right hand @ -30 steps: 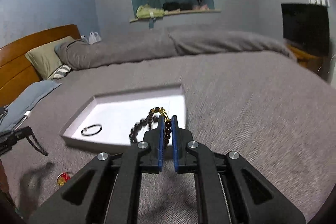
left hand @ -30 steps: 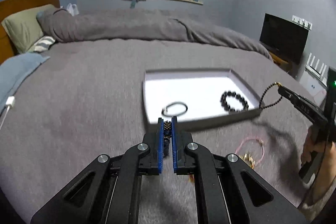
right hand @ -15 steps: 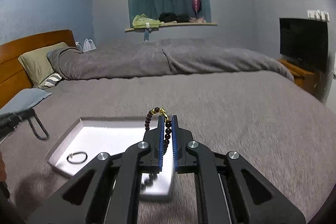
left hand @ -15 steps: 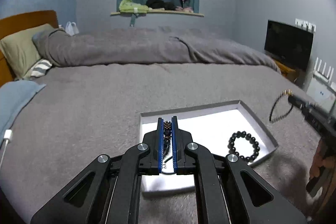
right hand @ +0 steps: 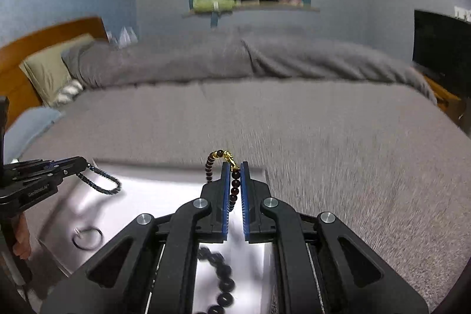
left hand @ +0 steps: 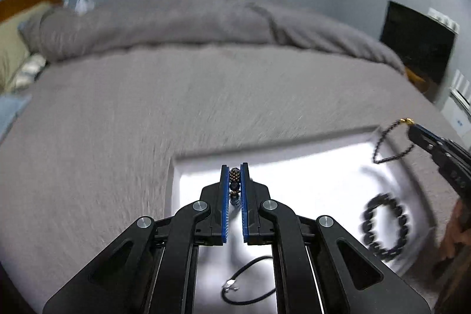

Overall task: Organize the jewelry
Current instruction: 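Carry both bracelets into the tray and open both tools to release them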

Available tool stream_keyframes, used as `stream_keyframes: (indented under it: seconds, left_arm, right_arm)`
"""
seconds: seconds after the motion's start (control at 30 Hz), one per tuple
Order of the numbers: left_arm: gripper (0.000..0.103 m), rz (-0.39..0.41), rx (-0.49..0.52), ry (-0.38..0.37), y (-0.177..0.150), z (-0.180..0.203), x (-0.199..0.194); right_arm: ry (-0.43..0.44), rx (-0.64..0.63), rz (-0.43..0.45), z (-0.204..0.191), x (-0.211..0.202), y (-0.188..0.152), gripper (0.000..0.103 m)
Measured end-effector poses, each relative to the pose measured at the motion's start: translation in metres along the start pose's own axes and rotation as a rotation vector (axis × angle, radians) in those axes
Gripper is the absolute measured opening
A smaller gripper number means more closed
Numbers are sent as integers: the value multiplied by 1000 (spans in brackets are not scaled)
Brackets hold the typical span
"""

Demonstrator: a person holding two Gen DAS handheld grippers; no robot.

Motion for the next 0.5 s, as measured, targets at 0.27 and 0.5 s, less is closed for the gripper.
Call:
stream_keyframes:
  seconds: [0.27,0.5]
  left_arm:
    - [8,-32,-42,52,-24,-26,11]
    - [8,-38,7,64,-27,-23,16]
  right_arm:
    - [-62,-21,-58,5,14,-22,7]
    - [-64,-51,-87,1,24,-34,7]
Point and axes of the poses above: each gripper's, at about its wrist camera, not at the fingertips, and x roughly the way its jaws point, z to its right, y to its top, the point moved 8 cm from there along x, roughly the way its jaws point, and after that the axes turned 1 degree about x, right-handed, at the moved point
